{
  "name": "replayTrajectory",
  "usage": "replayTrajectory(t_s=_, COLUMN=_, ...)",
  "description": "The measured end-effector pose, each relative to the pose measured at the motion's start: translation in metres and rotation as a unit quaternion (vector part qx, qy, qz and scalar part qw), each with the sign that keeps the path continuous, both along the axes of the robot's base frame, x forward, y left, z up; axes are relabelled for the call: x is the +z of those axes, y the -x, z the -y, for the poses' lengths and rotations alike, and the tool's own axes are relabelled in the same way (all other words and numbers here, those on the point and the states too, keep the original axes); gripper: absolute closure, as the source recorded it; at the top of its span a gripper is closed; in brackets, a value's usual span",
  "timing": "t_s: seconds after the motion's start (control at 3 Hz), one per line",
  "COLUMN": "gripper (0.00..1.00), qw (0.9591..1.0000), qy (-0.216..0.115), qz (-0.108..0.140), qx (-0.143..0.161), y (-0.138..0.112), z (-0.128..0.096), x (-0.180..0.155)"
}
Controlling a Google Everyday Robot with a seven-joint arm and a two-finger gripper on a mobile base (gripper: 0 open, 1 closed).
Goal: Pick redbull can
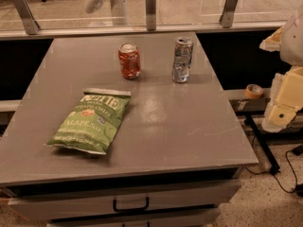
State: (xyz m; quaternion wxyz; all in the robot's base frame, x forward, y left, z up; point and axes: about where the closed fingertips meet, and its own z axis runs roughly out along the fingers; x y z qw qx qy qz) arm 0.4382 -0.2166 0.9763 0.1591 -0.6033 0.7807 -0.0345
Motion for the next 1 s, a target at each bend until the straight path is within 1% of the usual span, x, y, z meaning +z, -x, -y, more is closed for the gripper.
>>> replayTrajectory(t_s=0.33, gripper=0.00, qw=1.0000, qy=0.000, qz=0.001, qx=0.000, y=0.000, z=0.000, x=0.000)
replayTrajectory(t_s=0.67, gripper=0.00, qw=0.9987, qy=-0.043, qz=0.025, qx=-0.003, y=-0.016, z=0.000, x=0.000)
replayTrajectory(t_s=1.0, gripper=0.00, qw=0.9854, qy=-0.151, qz=0.074, qx=-0.022, y=-0.055, z=0.008, x=-0.009)
